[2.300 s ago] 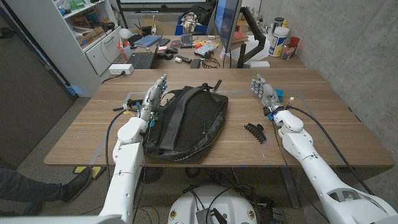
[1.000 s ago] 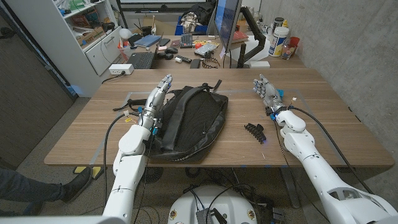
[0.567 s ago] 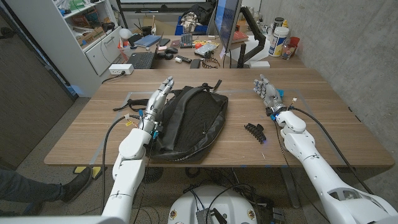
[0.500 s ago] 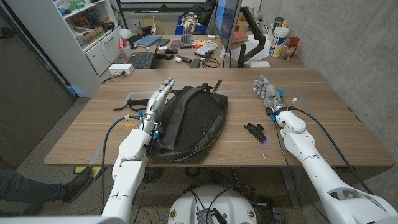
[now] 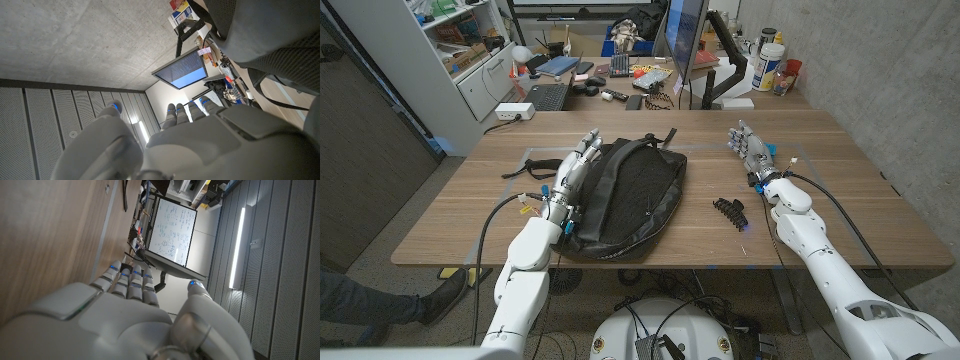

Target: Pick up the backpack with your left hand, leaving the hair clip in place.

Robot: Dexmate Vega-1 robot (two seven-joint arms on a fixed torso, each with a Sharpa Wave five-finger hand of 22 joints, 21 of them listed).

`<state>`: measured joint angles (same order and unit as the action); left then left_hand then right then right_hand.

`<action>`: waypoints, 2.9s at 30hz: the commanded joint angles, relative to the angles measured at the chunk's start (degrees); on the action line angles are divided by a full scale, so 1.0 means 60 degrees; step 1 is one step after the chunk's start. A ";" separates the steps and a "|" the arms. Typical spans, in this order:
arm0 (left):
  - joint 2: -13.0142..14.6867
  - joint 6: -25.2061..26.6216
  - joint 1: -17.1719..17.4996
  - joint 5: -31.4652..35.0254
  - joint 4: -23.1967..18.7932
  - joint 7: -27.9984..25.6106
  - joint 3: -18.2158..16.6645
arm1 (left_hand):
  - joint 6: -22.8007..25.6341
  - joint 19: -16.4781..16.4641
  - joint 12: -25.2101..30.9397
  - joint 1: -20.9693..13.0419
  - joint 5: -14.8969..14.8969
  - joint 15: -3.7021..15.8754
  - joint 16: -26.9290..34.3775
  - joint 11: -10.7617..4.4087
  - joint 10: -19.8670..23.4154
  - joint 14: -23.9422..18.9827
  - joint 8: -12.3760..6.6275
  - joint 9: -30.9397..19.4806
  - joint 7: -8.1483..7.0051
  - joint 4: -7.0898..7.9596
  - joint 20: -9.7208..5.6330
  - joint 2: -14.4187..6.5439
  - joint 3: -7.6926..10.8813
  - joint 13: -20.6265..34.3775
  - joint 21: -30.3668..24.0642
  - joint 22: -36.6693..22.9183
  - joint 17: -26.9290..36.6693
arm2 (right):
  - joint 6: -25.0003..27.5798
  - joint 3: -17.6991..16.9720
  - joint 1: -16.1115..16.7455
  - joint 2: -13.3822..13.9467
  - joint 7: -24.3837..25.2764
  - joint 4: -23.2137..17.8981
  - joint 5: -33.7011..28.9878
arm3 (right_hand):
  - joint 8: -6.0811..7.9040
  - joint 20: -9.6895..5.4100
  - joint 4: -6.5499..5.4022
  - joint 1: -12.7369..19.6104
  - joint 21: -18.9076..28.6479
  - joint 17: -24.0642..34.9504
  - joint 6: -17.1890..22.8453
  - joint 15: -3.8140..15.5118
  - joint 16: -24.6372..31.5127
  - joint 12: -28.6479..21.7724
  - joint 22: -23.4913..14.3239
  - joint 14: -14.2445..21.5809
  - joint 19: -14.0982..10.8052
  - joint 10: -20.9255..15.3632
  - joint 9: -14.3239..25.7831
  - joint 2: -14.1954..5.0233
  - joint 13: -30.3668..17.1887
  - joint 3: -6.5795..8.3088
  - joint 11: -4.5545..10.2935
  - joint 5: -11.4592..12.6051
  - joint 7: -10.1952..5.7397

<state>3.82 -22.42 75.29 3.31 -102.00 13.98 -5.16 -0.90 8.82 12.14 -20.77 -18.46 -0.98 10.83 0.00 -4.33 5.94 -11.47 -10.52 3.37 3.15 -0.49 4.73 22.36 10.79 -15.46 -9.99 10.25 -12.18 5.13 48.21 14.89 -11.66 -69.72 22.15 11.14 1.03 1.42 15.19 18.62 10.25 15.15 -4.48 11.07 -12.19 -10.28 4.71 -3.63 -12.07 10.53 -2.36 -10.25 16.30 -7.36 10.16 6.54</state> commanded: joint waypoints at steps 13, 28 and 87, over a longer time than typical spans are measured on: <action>0.0642 -0.0412 0.1167 0.0446 -0.1151 -0.0927 0.0232 | 0.0093 -0.0015 0.0041 -0.0182 -0.0050 -0.0017 0.0063 0.0040 0.0121 -0.0079 -0.0058 -0.0036 0.0007 -0.0081 0.0112 -0.0009 0.0023 0.0037 0.0027 -0.0059 0.0032 | -0.0090 -0.0004 -0.0048 -0.0064 0.0004 0.0131 0.0014 | -0.0003 0.0049 0.0062 0.0032 -0.0048 0.0041 0.0019 -0.0015 -0.0024 0.0029 -0.0013 0.0062 0.0029 -0.0045 0.0026 -0.0094 -0.0035 -0.0006 0.0067 0.0060 -0.0063; 0.0984 -0.0569 0.1582 0.0504 -0.1466 -0.1157 0.0402 | 0.0144 -0.0007 0.0045 -0.0245 -0.0037 -0.0033 0.0064 0.0062 0.0175 -0.0135 -0.0061 -0.0038 -0.0006 -0.0113 0.0163 -0.0021 0.0013 0.0037 0.0073 -0.0063 0.0034 | -0.0087 -0.0099 -0.0097 0.0000 -0.0049 0.0166 0.0090 | -0.0007 0.0048 0.0077 0.0030 -0.0092 0.0040 0.0017 -0.0013 -0.0023 0.0032 -0.0014 0.0080 0.0019 -0.0045 0.0027 -0.0099 -0.0036 -0.0017 0.0072 0.0061 -0.0091; 0.1814 0.0396 0.4933 0.2938 -0.4687 -0.2822 -0.0225 | 0.0170 -0.0193 -0.0030 -0.0616 0.0055 -0.0427 0.0045 0.0478 0.0136 -0.0267 0.0000 -0.0052 -0.0055 -0.0291 0.0760 -0.0129 0.0000 0.0042 0.0208 -0.0084 0.0050 | -0.0199 0.0234 -0.0596 -0.0228 -0.0132 0.0669 -0.0135 | -0.0024 0.0063 0.0115 -0.0001 -0.0358 0.0041 -0.0027 -0.0042 -0.0045 0.0023 -0.0022 0.0065 0.0225 -0.0086 0.0032 -0.0130 -0.0041 -0.0060 0.0095 0.0058 -0.0187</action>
<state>14.66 -22.00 99.75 16.11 -124.52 -1.43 -4.80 0.22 7.61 12.14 -23.72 -18.21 -3.10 10.83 2.68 -3.53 4.25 -11.47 -10.52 3.06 1.89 3.61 4.21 22.35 10.79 -14.14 -10.26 10.25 -12.78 5.90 45.84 14.06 -12.14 -66.84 21.73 11.14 1.74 1.82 14.99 16.51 10.25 14.83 -4.48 11.07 -12.19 -10.26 4.71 -2.28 -12.38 10.52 -3.18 -10.24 15.90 -7.05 10.16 5.62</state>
